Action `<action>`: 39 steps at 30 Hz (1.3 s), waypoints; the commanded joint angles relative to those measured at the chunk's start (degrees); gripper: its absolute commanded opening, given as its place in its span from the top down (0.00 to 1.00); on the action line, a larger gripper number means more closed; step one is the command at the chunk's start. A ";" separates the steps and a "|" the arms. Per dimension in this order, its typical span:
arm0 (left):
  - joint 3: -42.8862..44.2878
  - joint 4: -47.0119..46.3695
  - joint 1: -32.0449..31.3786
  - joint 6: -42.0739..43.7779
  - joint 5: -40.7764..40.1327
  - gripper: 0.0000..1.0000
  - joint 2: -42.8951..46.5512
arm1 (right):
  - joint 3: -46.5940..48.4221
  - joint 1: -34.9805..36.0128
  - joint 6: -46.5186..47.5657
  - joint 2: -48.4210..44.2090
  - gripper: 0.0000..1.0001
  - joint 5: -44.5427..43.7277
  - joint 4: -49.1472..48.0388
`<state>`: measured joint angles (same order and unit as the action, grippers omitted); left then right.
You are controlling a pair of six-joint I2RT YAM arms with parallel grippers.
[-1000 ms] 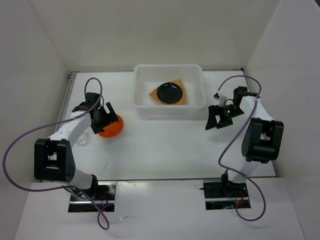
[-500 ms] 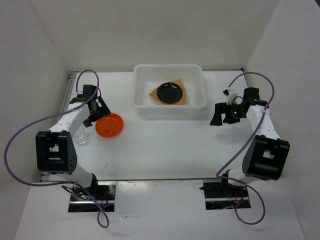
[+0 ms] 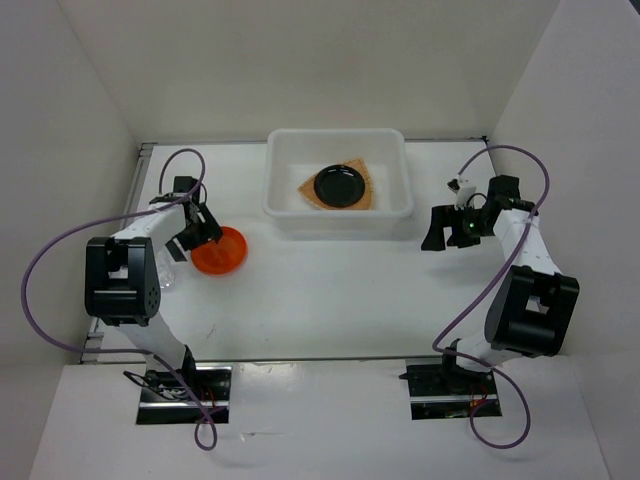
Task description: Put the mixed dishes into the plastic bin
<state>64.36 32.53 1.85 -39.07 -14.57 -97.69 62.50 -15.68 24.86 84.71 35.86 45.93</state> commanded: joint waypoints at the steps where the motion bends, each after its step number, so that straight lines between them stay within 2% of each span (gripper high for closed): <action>1: -1.16 -3.00 0.17 -0.22 -0.03 0.00 -1.89 | -0.27 -1.19 -0.52 -1.21 0.02 1.15 -2.25; 9: -3.27 -5.99 0.17 0.31 3.57 0.00 -3.65 | -0.27 -1.72 -0.52 -3.14 0.02 1.15 -1.20; 13: -5.55 -8.54 0.17 0.31 9.01 0.00 -3.65 | -0.27 -2.86 -0.52 -3.14 0.02 1.15 -1.20; 17: -8.11 -12.05 0.17 0.31 12.72 0.07 -3.12 | -0.27 -3.39 -0.52 -3.14 0.02 1.15 -1.20; 22: -8.64 -12.58 0.17 2.16 15.35 0.27 -2.51 | -0.27 -3.39 -0.52 -3.14 0.02 1.15 -1.20; 29: -9.78 -15.48 0.17 2.16 20.54 0.46 -2.51 | -0.27 -3.39 -0.52 -3.14 0.02 1.15 -1.20; 33: -10.31 -16.01 0.17 2.16 21.77 0.71 -3.64 | -0.27 -3.39 -0.52 -3.14 0.02 1.15 -1.72; 34: -10.31 -16.01 0.17 2.16 21.77 0.83 -3.65 | -0.27 -3.39 -0.52 -3.14 0.02 0.62 -1.72; 38: -10.31 -16.01 0.17 2.16 21.77 1.00 -4.17 | -0.27 -3.39 -1.04 -3.14 0.02 0.62 -1.72; 39: -10.31 -16.01 0.17 2.16 21.77 1.00 -4.18 | -0.27 -3.39 -1.04 -3.14 0.02 0.62 -1.72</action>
<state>55.86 13.76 2.20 -37.89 8.21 -99.00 62.41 -18.74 24.47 83.74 35.86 45.84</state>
